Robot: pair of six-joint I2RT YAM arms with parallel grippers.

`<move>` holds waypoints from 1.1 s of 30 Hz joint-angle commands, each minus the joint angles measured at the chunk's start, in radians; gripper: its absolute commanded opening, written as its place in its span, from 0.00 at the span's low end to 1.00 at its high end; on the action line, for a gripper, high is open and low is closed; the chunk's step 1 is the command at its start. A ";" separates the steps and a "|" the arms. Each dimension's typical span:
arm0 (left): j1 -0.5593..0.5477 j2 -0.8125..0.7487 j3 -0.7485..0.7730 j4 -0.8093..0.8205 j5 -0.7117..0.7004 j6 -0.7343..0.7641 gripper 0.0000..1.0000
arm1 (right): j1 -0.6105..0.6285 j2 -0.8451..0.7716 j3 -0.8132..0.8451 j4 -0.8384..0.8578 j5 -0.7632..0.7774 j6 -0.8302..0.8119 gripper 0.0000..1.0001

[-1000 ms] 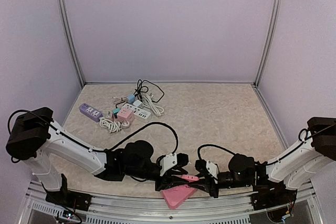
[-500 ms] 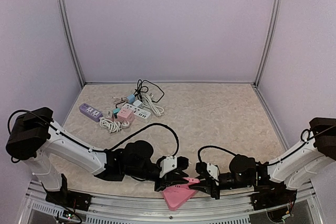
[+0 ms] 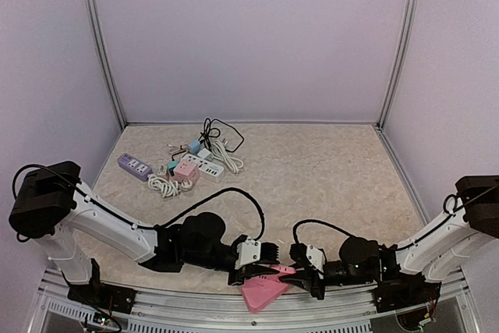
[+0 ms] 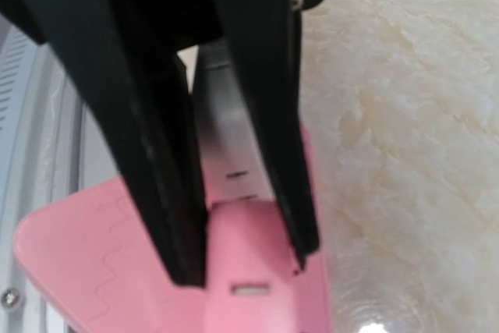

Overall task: Insert the plug
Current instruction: Insert the plug into the socket.

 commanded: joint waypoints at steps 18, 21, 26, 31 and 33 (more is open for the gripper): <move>-0.048 0.039 -0.101 -0.059 0.071 0.102 0.00 | 0.031 0.132 0.010 -0.264 0.254 0.164 0.00; -0.047 0.038 -0.106 -0.052 0.076 0.106 0.00 | 0.033 0.143 0.024 -0.278 0.261 0.159 0.00; -0.048 0.018 -0.116 -0.041 0.077 0.122 0.30 | 0.041 0.138 0.039 -0.298 0.276 0.143 0.00; -0.051 -0.017 -0.124 -0.039 0.065 0.113 0.49 | 0.048 0.110 0.053 -0.316 0.256 0.111 0.11; -0.052 -0.026 -0.127 -0.040 0.062 0.113 0.51 | 0.055 0.098 0.059 -0.328 0.260 0.101 0.12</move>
